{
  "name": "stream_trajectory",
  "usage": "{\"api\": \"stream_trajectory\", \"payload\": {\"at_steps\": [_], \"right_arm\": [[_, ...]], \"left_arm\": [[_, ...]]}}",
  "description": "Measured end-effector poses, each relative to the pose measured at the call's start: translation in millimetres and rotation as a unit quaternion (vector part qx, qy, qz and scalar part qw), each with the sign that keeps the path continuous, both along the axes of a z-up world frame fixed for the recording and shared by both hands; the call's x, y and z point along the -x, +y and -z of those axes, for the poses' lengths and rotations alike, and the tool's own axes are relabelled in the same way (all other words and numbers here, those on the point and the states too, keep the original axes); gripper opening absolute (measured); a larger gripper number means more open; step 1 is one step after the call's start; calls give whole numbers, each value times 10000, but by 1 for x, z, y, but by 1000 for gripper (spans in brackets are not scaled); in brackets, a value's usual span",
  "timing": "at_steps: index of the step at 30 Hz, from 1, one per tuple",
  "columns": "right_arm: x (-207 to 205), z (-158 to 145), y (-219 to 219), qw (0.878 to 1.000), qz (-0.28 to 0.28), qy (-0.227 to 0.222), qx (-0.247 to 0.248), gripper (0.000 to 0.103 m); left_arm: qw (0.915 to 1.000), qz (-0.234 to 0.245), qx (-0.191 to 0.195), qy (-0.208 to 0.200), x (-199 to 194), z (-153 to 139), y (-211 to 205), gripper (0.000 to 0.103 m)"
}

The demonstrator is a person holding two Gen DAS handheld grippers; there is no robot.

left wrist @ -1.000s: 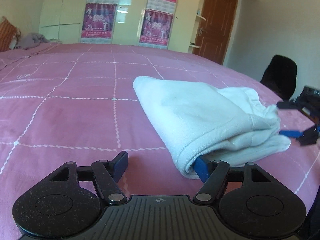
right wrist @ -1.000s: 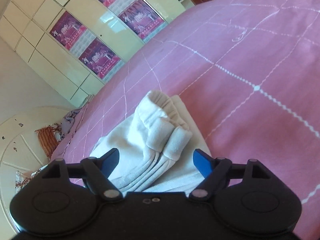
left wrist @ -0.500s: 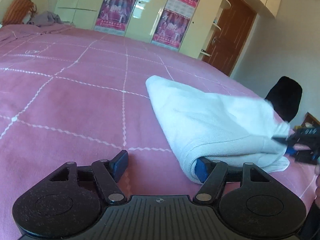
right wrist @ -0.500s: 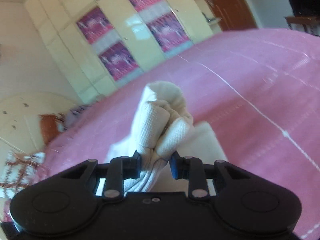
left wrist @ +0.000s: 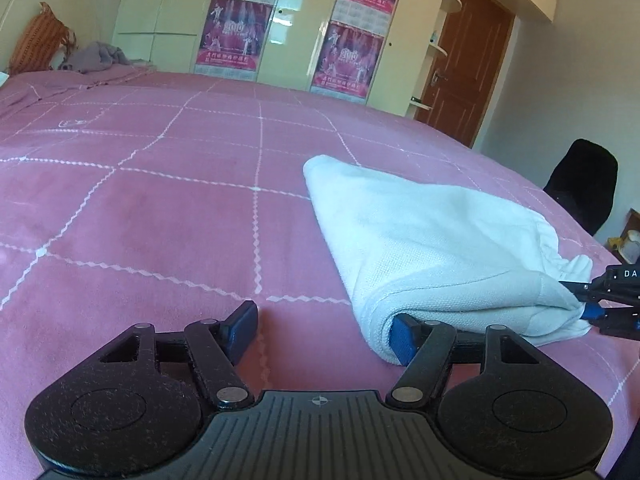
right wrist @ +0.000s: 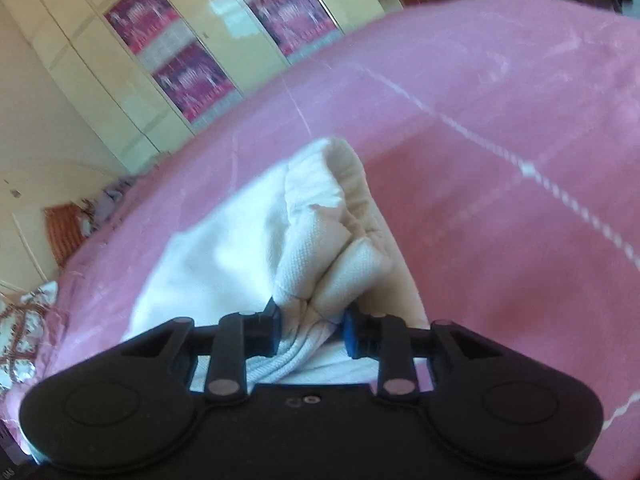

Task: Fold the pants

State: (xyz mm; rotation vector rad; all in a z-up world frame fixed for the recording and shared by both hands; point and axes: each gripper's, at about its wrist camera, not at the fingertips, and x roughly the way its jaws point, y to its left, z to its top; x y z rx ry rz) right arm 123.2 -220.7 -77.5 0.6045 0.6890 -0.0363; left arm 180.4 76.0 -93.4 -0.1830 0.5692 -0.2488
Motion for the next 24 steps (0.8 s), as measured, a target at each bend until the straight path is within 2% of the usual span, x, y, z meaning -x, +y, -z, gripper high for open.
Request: {"api": "stream_trajectory", "payload": {"at_steps": [2, 6, 9, 20, 21, 22, 23, 24], "right_arm": [[1, -2, -1, 9999, -6, -151, 2, 30], [5, -17, 0, 9990, -125, -421, 25, 30], [-2, -8, -2, 9997, -160, -165, 46, 31], [-4, -12, 5, 9995, -155, -120, 235, 33], [-5, -13, 6, 9995, -152, -96, 270, 33], [-6, -15, 7, 9994, -147, -68, 304, 32], [-6, -19, 7, 9994, -152, -133, 276, 31], [-4, -26, 7, 9990, -201, -320, 225, 30]], "left_arm": [[9999, -40, -27, -99, 4, -3, 1, 68], [10000, -63, -53, -1, 2, 2, 0, 68], [9999, -61, -139, -2, 4, 2, -3, 68], [9996, -16, -287, -52, 2, 0, -8, 68], [9996, -23, -261, -140, 4, -2, -7, 68], [9994, -99, -30, -343, 8, -7, -1, 66], [9981, -167, 218, -544, 13, -12, 4, 64], [9970, -229, 254, -699, 18, -16, 5, 64]]}}
